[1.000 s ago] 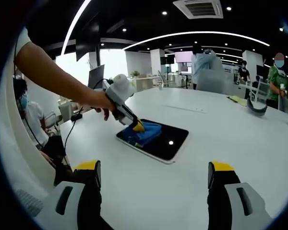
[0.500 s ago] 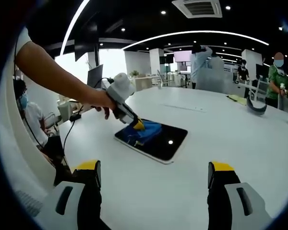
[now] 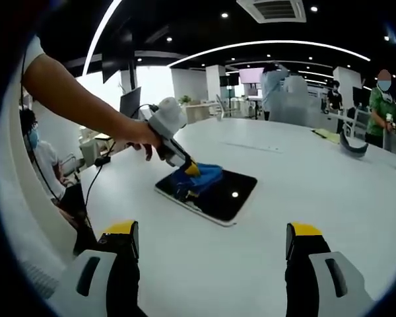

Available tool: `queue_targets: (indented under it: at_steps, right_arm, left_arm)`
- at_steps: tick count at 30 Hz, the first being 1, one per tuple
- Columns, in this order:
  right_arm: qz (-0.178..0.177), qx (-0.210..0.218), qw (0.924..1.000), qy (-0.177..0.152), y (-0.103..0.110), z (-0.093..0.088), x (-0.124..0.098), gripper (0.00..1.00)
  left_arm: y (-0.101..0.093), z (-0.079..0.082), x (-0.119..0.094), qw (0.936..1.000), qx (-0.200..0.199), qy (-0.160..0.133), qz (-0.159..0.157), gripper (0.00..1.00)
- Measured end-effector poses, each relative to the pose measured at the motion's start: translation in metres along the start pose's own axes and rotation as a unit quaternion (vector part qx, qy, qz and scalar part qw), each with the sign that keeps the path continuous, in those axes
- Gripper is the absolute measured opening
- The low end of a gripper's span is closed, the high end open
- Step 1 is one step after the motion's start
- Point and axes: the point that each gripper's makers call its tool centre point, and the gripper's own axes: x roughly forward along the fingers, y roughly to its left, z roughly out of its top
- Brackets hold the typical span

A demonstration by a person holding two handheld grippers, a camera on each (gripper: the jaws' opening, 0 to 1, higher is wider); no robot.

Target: Wipe the mirror surface with the cleaning cloth until all visible marks leave the cleaned area.

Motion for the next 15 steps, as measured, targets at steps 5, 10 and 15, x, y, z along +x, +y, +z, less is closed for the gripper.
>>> queue_targets:
  at_steps: [5, 10, 15]
  right_arm:
    - [-0.003, 0.001, 1.0000, 0.001, -0.0035, 0.0007, 0.0009, 0.92]
    - [-0.004, 0.002, 1.0000, 0.002, -0.0043, 0.0008, 0.0020, 0.92]
    - [-0.008, 0.006, 0.9999, -0.001, -0.0076, 0.0024, 0.0028, 0.92]
  left_arm:
    - [0.0028, 0.0033, 0.0020, 1.0000, 0.000, 0.001, 0.000, 0.08]
    - [0.0063, 0.0056, 0.0046, 1.0000, -0.002, 0.000, 0.001, 0.08]
    - [0.0082, 0.0075, 0.0055, 1.0000, 0.000, 0.002, 0.000, 0.08]
